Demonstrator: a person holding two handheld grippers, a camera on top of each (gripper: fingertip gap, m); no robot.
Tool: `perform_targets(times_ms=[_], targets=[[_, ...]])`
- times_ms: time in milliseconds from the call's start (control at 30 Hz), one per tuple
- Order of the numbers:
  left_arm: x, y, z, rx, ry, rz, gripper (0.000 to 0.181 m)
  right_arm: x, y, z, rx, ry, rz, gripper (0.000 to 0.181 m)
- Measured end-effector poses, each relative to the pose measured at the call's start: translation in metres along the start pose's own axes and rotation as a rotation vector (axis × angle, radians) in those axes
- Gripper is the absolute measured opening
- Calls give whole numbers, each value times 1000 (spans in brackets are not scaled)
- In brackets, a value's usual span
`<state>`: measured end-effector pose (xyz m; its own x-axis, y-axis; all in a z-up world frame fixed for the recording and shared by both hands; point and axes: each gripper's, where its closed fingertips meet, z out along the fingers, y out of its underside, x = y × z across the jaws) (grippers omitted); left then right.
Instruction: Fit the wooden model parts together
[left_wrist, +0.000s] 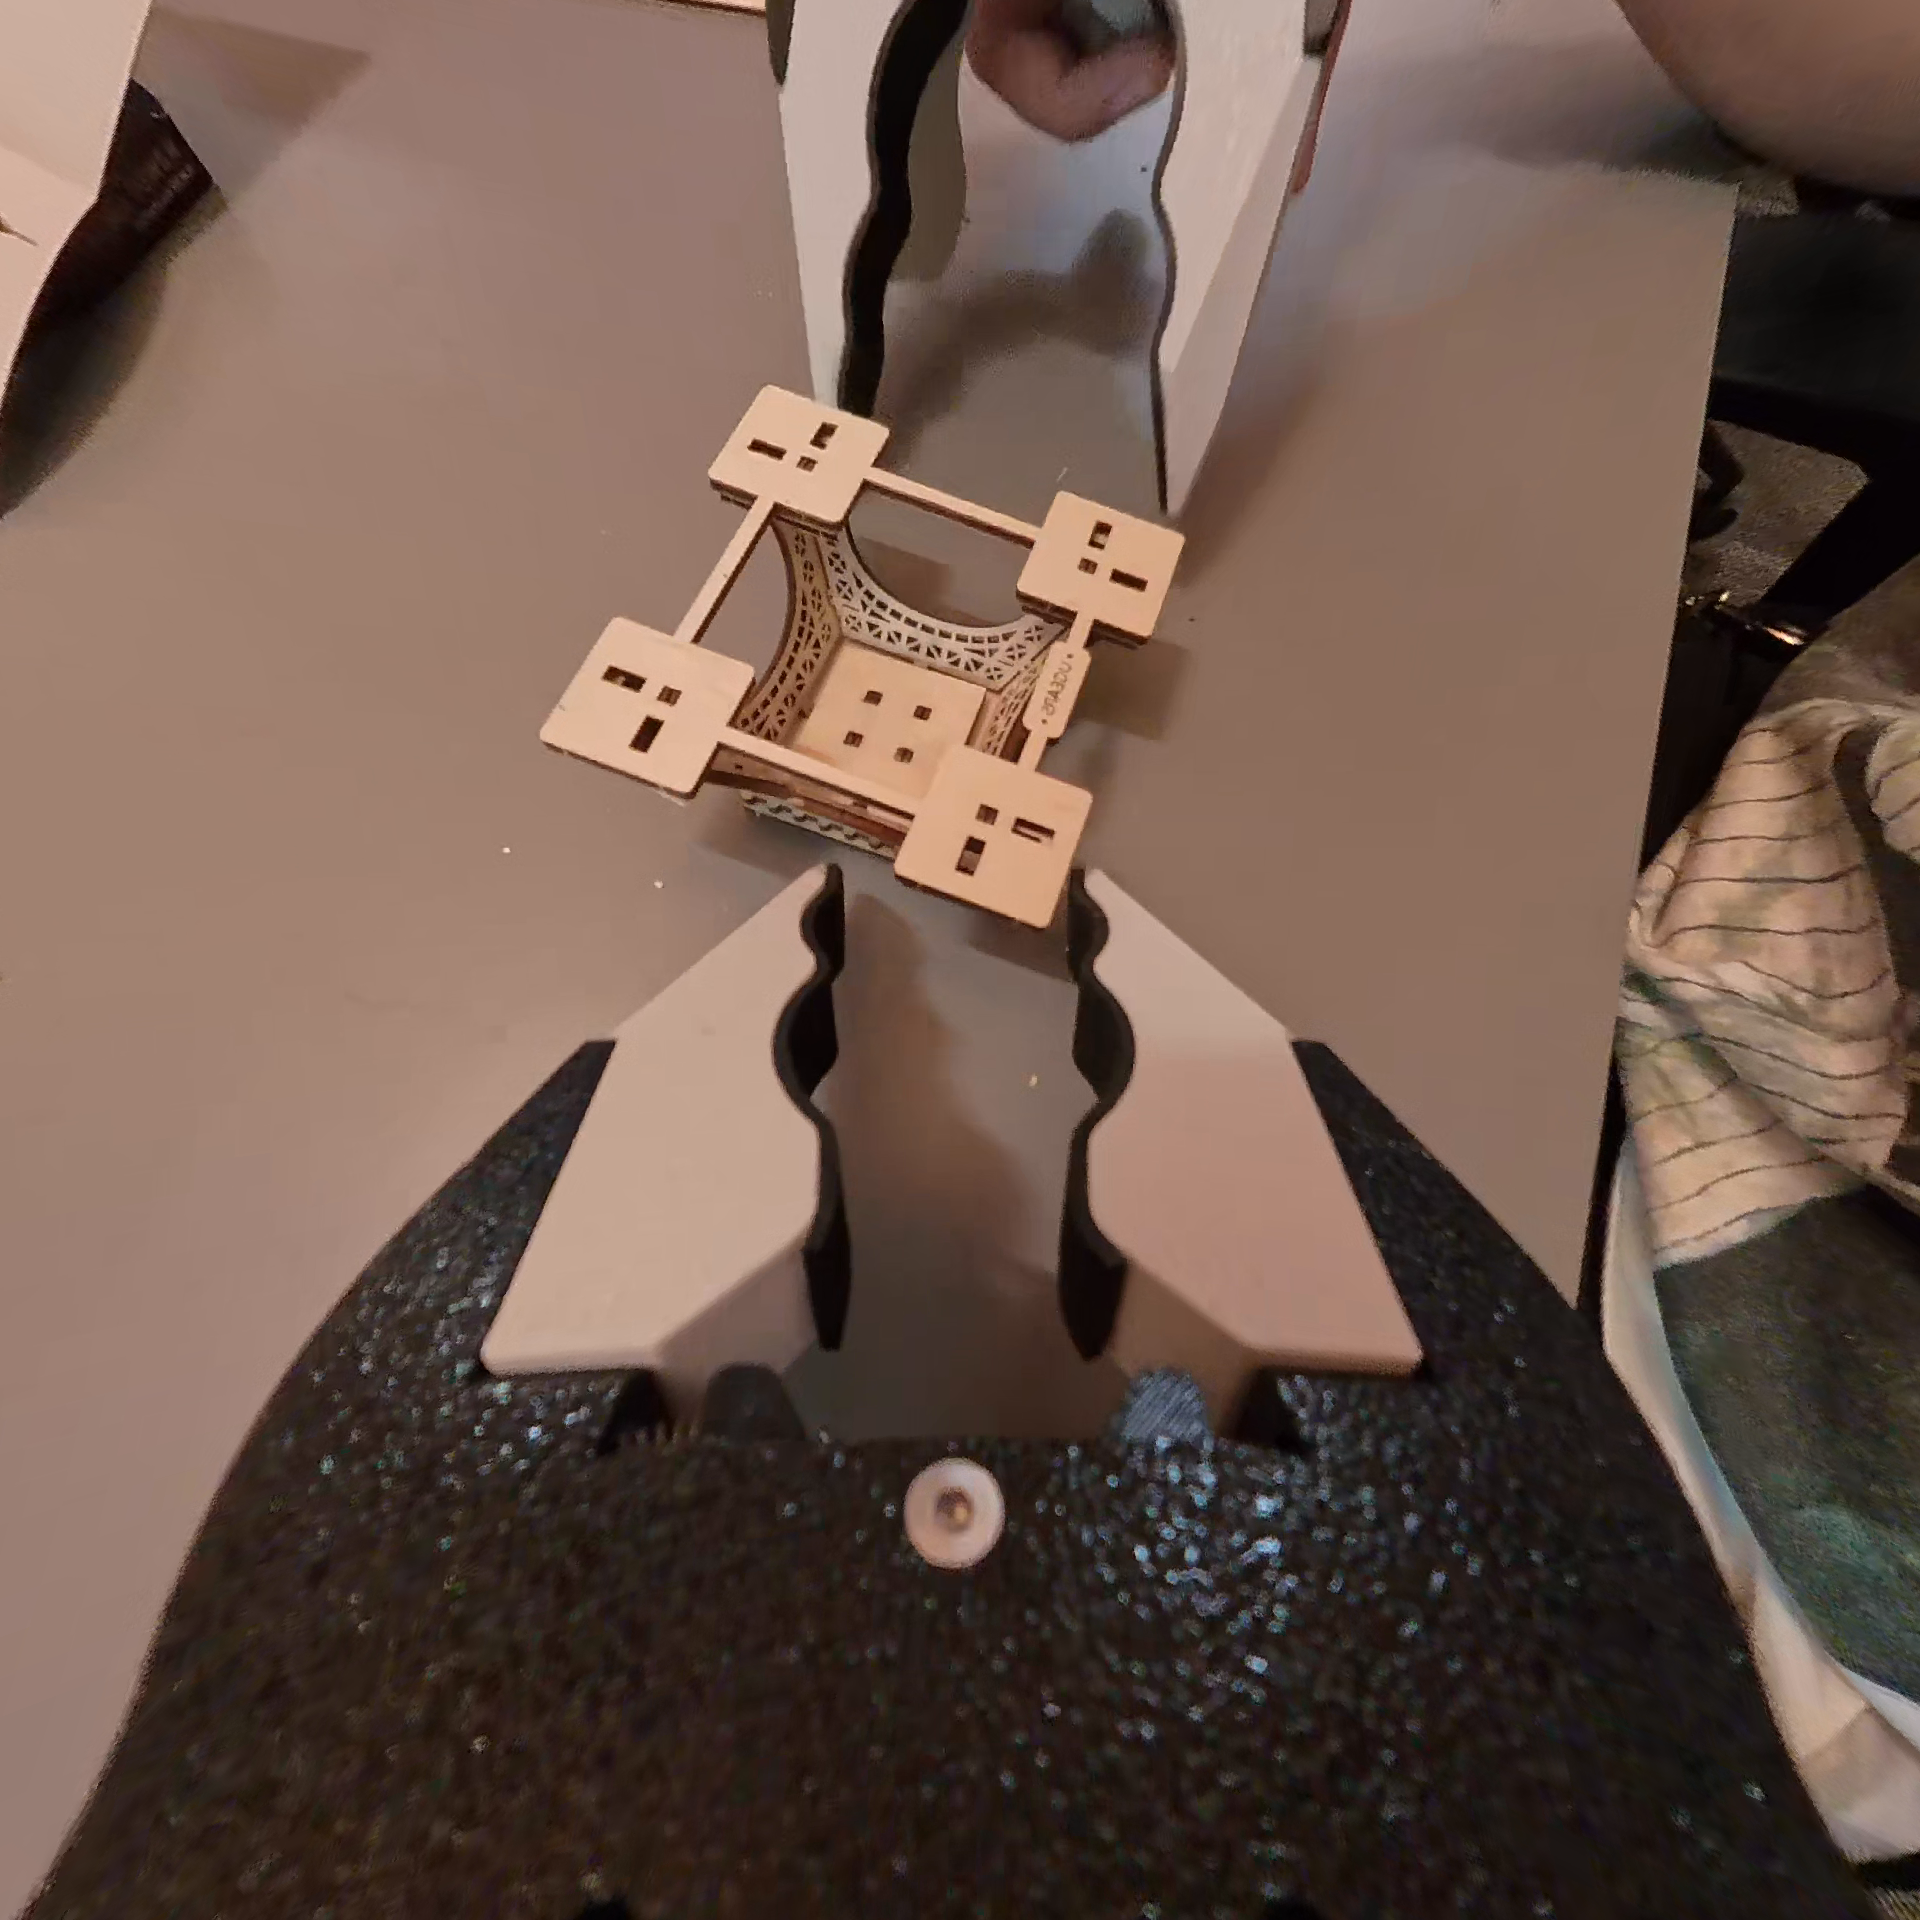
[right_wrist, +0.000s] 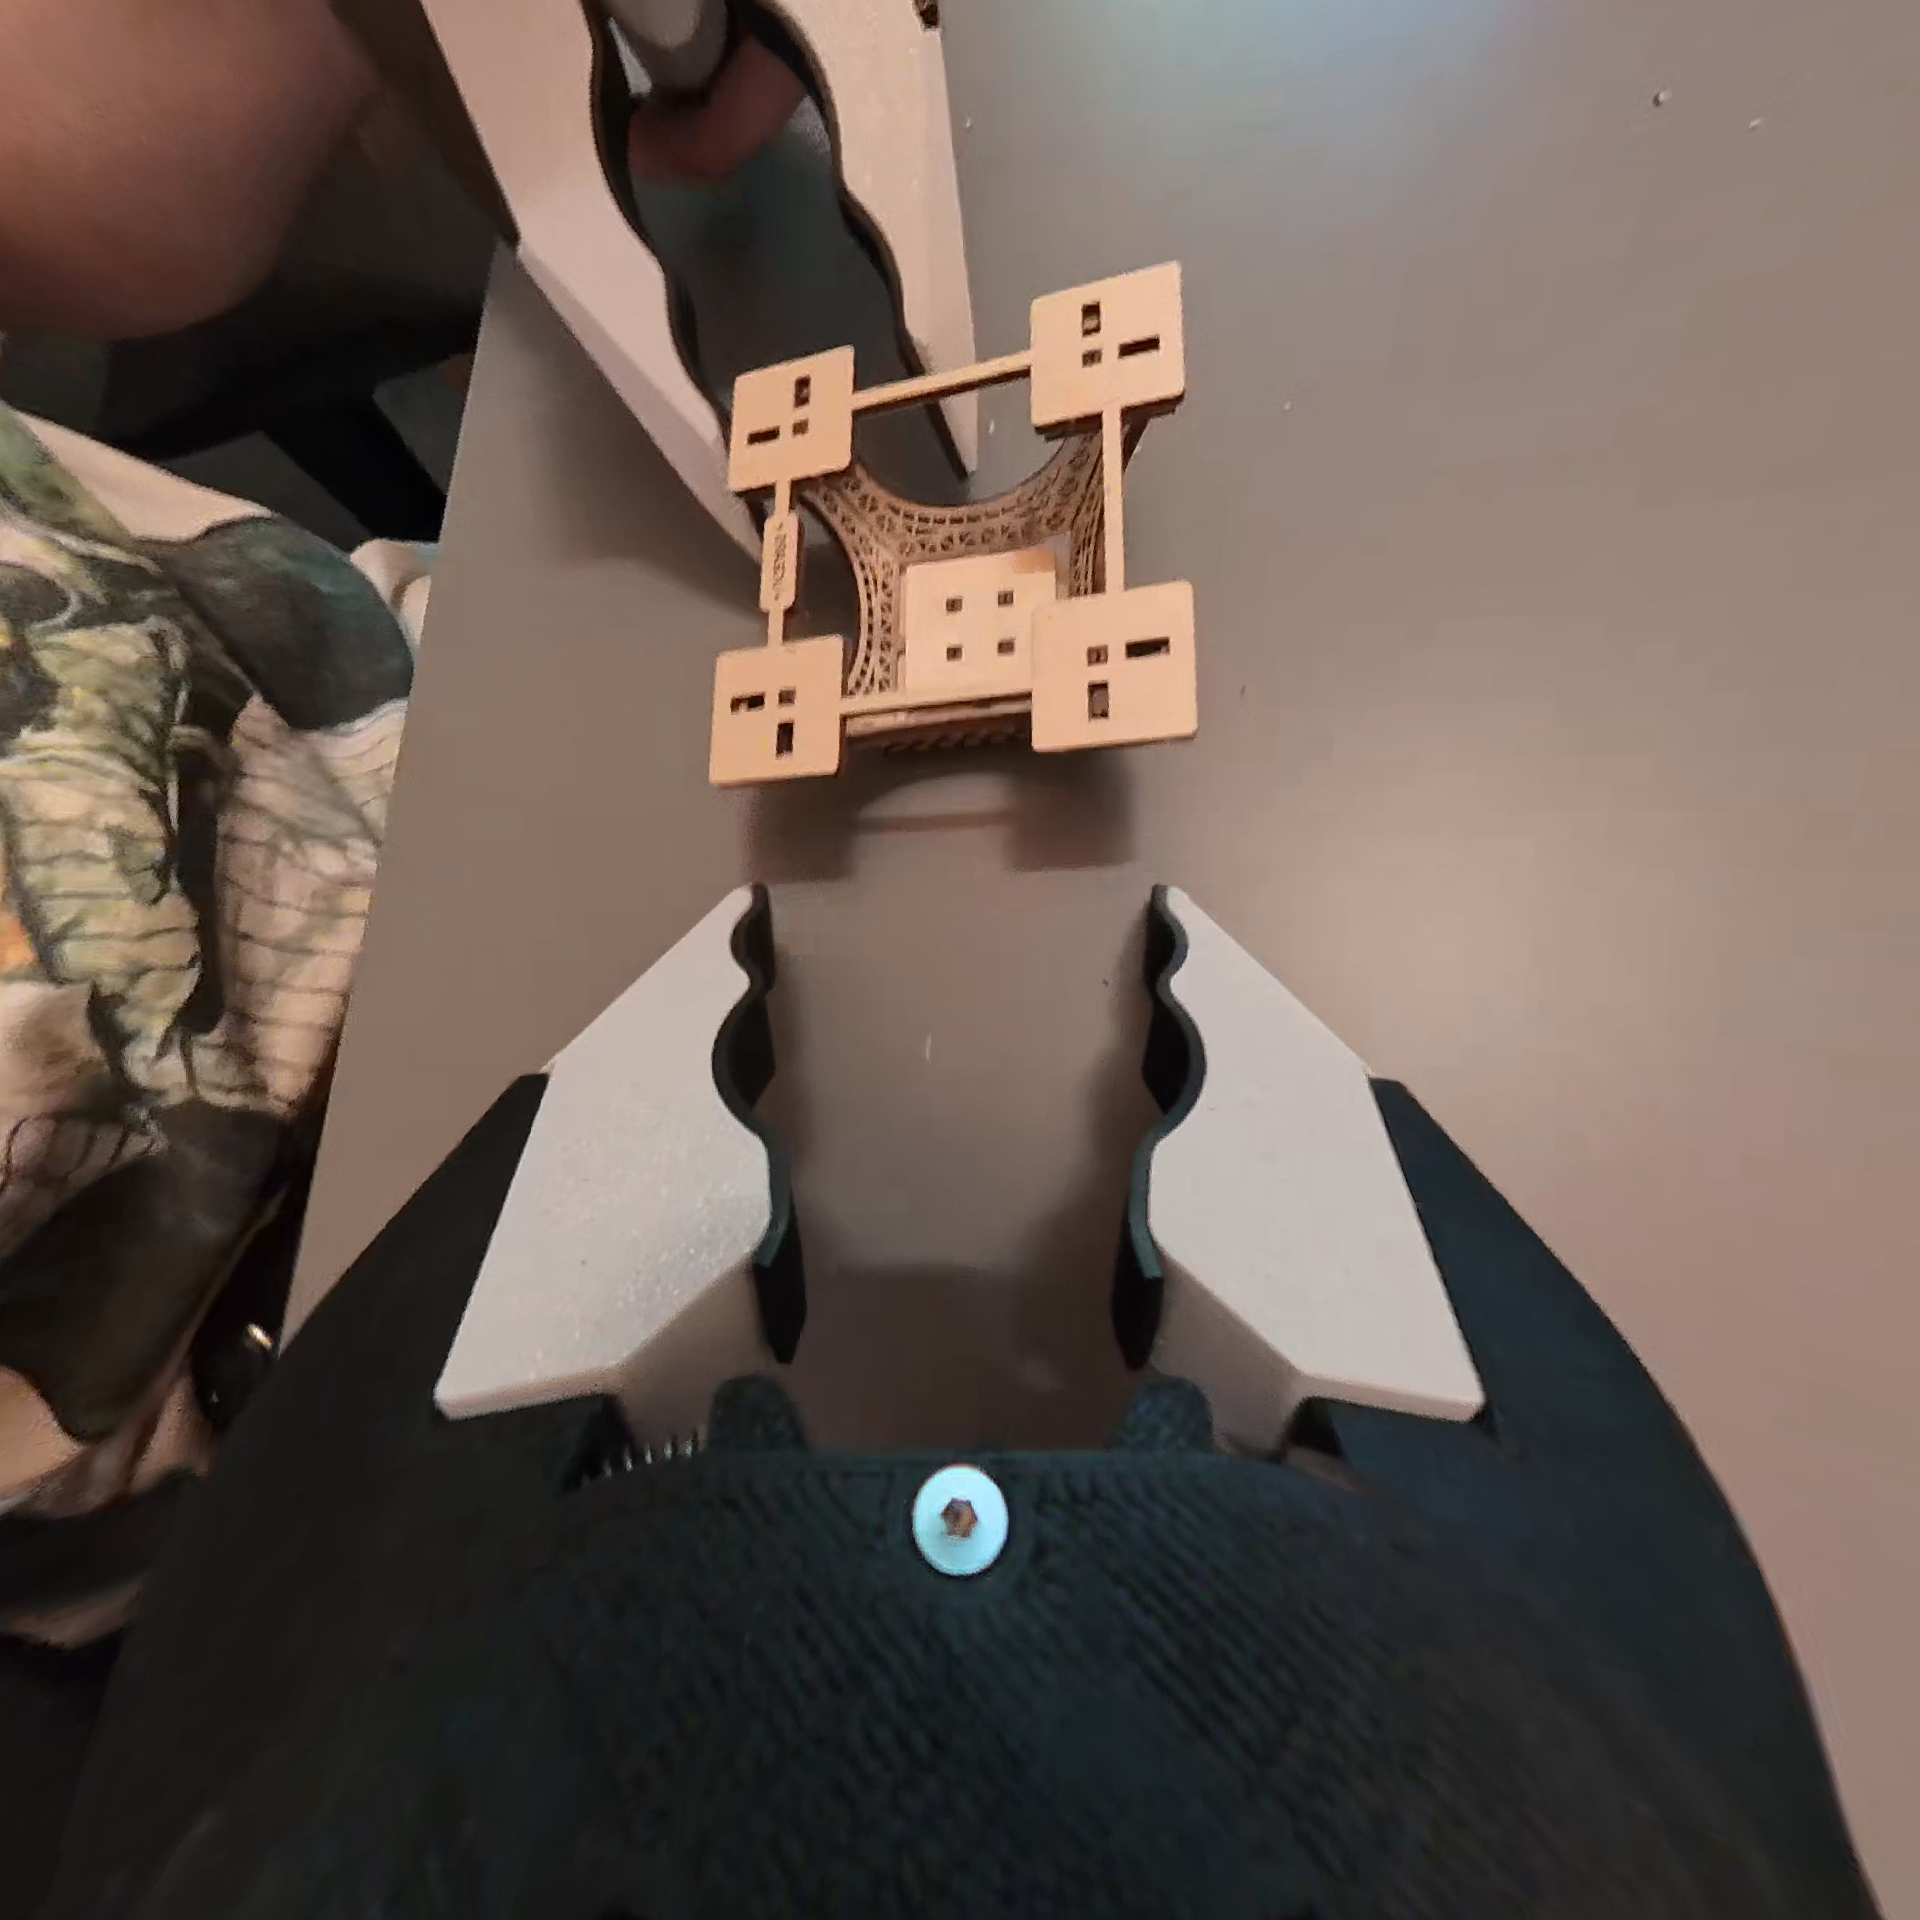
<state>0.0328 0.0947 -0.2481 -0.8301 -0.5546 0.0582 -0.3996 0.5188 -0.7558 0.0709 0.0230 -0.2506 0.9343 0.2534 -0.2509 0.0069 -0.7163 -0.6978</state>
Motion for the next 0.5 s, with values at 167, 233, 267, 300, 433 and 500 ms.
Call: perform_targets(times_ms=[167, 233, 267, 300, 433, 500], targets=[[5, -1, -19, 22, 45, -18, 41, 31, -7, -21, 54, 150, -135, 72], [2, -10, -31, 78, 57, -51, 39, 36, -22, -20, 122, 158, -186, 68], [-2, -14, -37, 108, 50, -75, 38, 37, -27, -19, 145, 162, -221, 66], [-9, -18, -42, 134, 35, -106, 37, 39, -31, -18, 157, 165, -258, 66], [-39, -30, -48, 209, -41, -303, 38, 35, -33, -2, 153, 124, -322, 64], [-47, -33, -43, 218, -54, -343, 38, 32, -33, 7, 148, 103, -326, 57]])
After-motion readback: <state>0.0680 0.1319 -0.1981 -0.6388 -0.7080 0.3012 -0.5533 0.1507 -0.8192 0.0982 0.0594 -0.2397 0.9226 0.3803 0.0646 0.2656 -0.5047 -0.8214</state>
